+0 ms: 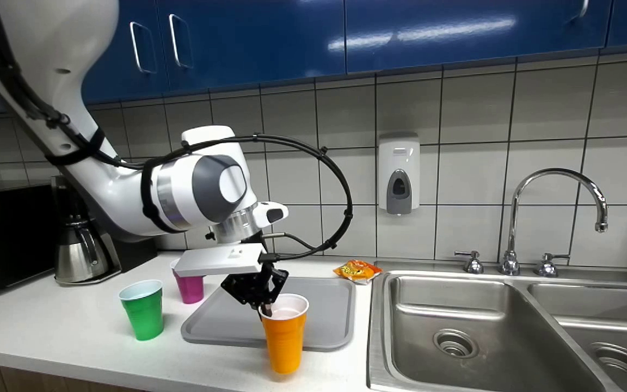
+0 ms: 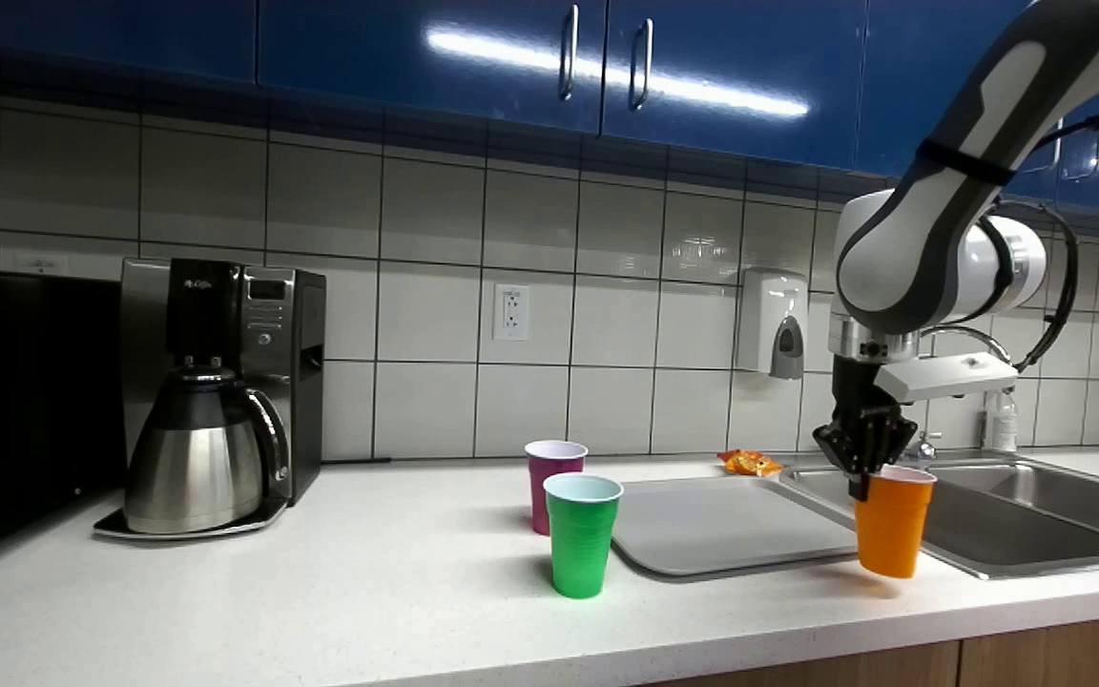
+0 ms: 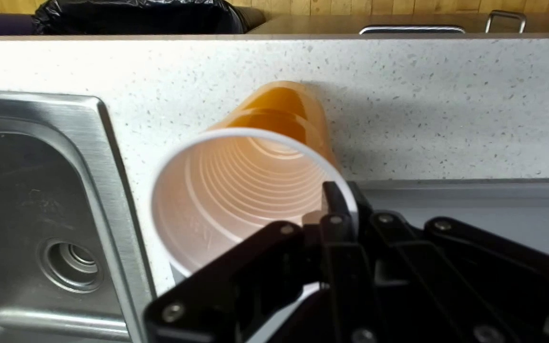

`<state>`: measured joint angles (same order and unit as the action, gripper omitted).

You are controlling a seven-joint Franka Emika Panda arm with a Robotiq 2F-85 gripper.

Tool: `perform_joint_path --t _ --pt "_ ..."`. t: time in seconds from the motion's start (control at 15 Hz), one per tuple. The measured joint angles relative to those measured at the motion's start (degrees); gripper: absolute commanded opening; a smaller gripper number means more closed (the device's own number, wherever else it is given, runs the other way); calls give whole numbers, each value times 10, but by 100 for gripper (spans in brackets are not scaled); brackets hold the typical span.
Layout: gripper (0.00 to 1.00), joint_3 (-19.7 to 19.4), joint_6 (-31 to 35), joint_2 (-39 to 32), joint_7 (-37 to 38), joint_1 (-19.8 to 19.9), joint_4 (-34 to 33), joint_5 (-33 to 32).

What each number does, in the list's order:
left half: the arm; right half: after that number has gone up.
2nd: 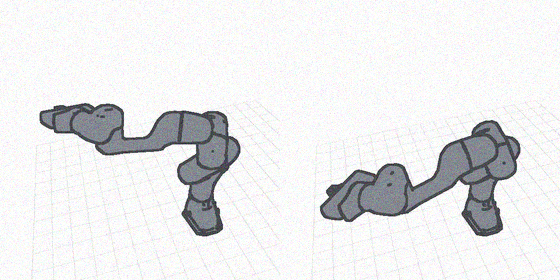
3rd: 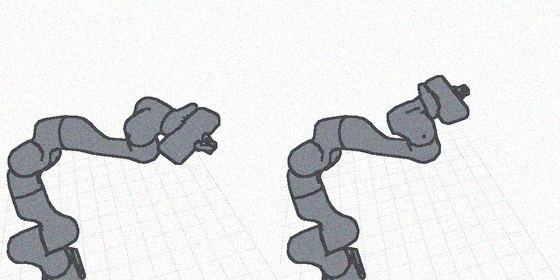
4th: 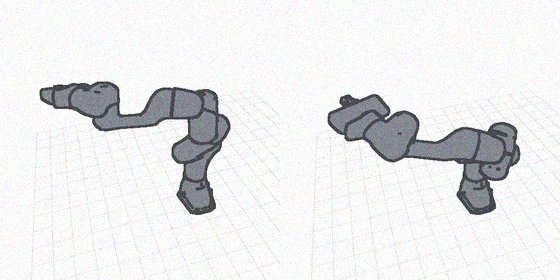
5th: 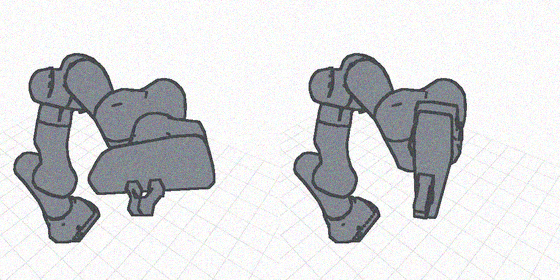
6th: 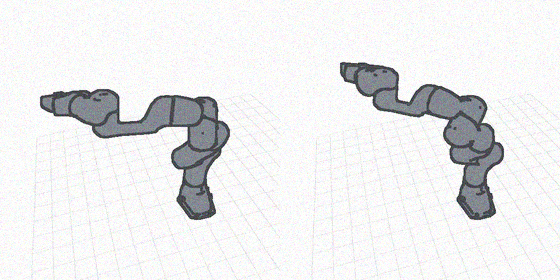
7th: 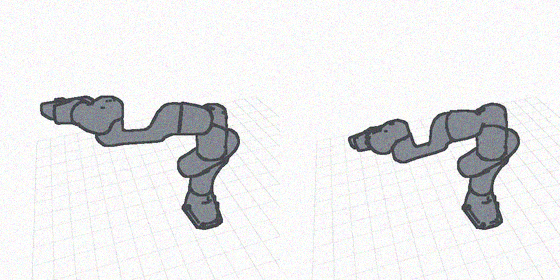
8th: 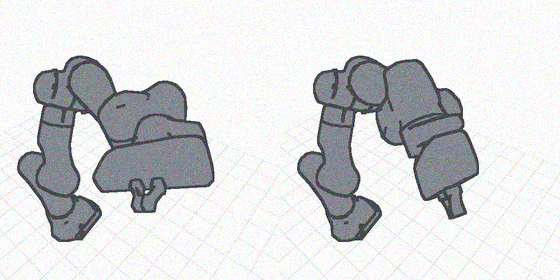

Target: Remove the green, purple and orange cups from the tray

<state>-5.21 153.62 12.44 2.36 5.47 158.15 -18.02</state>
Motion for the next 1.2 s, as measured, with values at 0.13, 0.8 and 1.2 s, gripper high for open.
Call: perform_joint_path --t 0.13,0.8,1.2 --pt "1 0 10 -3 0 3 5 0" --pt "44 0 37 -24 0 9 7 0" --pt "88 0 43 -31 0 9 7 0"
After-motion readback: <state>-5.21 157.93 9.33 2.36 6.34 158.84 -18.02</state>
